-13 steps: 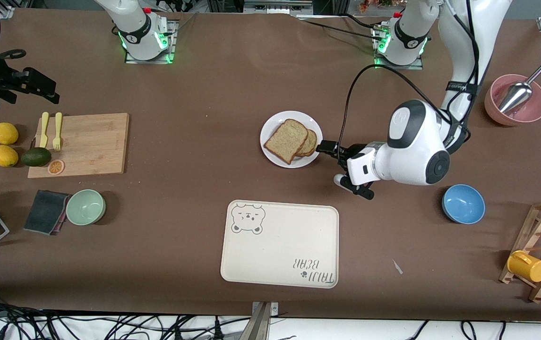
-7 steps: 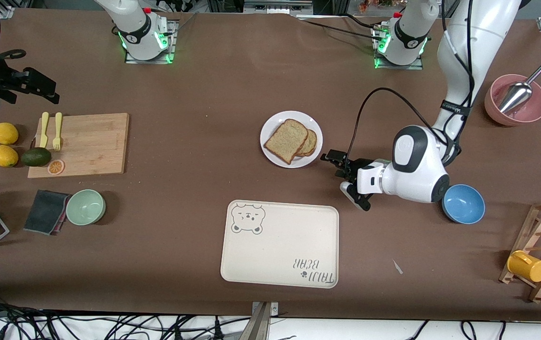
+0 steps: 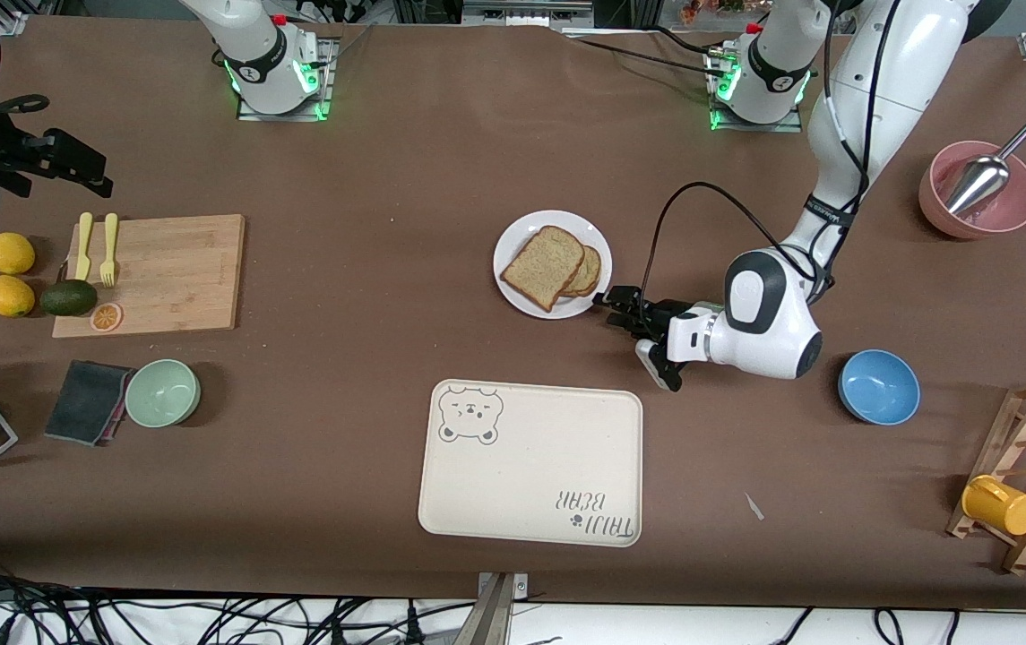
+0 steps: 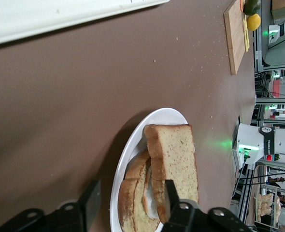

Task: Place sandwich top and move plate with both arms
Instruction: 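Reach the left gripper to the white plate rim and grasp it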

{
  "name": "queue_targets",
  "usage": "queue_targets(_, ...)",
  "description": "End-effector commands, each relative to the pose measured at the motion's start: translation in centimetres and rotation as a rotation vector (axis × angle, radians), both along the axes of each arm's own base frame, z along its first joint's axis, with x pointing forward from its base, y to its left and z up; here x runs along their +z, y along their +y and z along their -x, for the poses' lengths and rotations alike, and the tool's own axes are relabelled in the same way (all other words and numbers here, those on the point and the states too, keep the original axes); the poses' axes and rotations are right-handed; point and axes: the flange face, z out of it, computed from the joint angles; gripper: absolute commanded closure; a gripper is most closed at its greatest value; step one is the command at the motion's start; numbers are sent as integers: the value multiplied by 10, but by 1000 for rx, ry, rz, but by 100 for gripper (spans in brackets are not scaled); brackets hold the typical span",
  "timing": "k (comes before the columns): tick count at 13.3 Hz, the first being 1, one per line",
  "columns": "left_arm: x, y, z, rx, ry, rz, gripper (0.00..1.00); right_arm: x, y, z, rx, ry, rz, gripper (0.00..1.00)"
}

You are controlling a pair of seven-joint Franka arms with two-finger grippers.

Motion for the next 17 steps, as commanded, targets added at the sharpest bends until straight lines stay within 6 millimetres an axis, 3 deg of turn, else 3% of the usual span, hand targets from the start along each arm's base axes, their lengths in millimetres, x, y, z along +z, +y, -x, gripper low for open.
queue_targets(1,-9,-3,2,17,-19,27,42,6,-2,-2,-9,-7,4,0)
queue_targets(14,-49,-8,13,72,-11,136,43,6,-1,-1,2,-3,6,0)
queue_targets(17,-56,-8,21,49,-21,147,50,6,0,-1,2,-3,4,0)
